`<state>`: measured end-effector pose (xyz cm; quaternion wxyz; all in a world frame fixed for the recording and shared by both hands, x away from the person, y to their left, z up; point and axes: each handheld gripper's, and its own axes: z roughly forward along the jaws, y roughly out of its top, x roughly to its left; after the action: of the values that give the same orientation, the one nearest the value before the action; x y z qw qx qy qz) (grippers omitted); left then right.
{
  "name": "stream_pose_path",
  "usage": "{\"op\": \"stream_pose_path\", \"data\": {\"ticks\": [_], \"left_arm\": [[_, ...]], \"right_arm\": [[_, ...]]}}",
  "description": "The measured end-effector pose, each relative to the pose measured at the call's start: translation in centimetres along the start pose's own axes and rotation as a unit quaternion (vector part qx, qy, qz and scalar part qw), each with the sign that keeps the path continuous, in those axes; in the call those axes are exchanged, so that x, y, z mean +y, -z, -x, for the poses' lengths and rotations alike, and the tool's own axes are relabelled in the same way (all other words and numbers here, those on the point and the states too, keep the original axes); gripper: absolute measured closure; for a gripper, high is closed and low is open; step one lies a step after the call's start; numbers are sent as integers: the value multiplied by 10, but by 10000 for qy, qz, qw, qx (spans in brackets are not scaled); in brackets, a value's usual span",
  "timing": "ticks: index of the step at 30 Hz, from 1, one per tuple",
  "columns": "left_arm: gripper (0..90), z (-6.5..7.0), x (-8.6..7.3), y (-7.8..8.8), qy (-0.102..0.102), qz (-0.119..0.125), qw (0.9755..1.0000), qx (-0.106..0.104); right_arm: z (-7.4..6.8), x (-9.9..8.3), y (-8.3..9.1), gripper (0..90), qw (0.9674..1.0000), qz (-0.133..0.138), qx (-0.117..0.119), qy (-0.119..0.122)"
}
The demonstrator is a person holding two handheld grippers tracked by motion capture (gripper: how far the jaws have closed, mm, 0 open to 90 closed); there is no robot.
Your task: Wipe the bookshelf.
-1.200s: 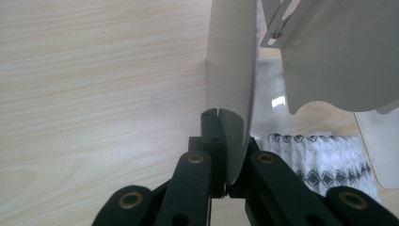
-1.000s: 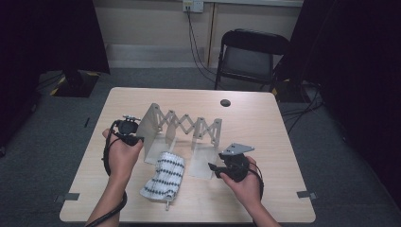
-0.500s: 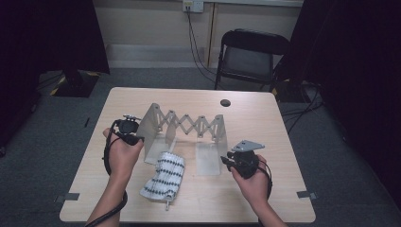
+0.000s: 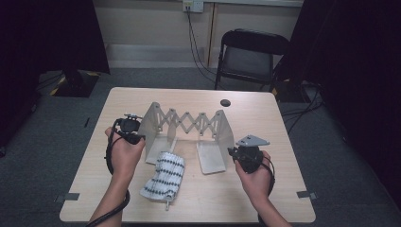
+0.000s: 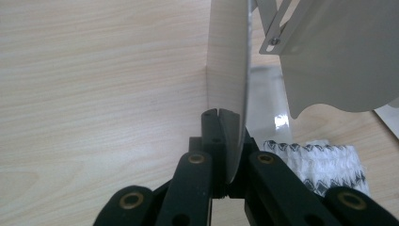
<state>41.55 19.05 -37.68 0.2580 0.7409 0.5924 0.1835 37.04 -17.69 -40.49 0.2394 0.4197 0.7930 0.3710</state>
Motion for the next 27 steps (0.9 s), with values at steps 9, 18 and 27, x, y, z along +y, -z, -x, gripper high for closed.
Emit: {"op": "stream_pose_path", "data": {"ticks": [9,18,27], "left_arm": [[900,12,10,4,-64,36,10000,18],[900,40,33,5,-207,273,9994,-57],[900,82,38,-4,-516,283,9978,-305]], "right_arm": [[18,-6,6,894,9975,490,-294,-410],[38,0,23,889,9943,825,-556,-382],[63,-25,44,881,9925,816,-798,-438]]}}
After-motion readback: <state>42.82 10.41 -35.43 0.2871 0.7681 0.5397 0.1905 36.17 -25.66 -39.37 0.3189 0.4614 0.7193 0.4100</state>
